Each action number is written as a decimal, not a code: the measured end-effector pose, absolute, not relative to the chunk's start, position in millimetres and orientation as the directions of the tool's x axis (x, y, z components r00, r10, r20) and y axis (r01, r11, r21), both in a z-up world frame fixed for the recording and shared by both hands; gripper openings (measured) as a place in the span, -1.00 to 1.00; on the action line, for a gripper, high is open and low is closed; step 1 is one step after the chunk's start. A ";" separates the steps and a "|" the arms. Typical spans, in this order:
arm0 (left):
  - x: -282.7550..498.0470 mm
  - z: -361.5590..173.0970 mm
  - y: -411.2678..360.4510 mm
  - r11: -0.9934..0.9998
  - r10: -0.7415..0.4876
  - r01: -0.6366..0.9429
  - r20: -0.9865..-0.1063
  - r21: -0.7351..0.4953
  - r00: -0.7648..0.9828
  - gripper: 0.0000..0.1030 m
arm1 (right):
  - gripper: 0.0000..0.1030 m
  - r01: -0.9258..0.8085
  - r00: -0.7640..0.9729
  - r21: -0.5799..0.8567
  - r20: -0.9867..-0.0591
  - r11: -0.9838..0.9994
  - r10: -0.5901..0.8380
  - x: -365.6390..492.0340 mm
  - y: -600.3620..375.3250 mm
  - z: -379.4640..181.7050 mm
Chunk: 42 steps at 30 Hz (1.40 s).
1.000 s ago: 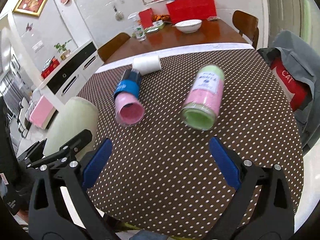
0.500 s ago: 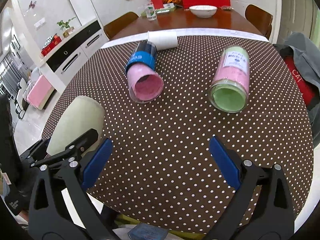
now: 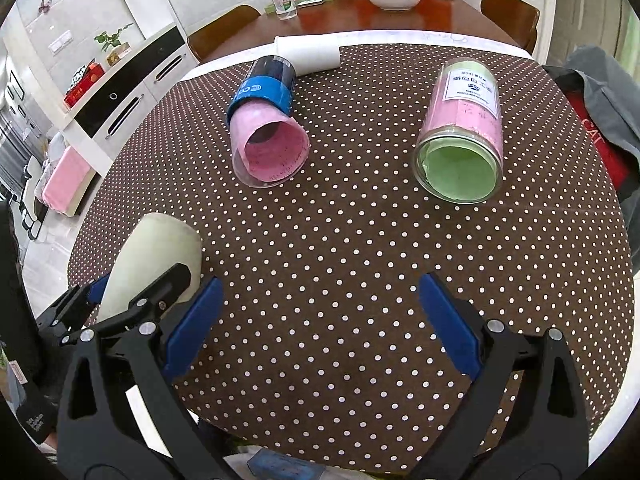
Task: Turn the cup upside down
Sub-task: 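Lift the beige cup with the left gripper and pull it back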
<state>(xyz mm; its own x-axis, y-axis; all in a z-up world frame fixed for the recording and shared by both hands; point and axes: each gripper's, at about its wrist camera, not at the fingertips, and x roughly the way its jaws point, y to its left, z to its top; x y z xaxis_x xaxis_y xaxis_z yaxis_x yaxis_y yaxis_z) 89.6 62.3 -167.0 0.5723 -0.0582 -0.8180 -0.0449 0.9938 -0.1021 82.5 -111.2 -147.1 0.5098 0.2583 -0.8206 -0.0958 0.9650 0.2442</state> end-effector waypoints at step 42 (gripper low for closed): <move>72.4 -109.1 122.2 0.984 0.039 -0.155 -0.745 -0.087 0.666 0.49 | 0.86 -0.252 0.518 0.296 -0.763 0.921 0.387 95.7 -50.4 -114.8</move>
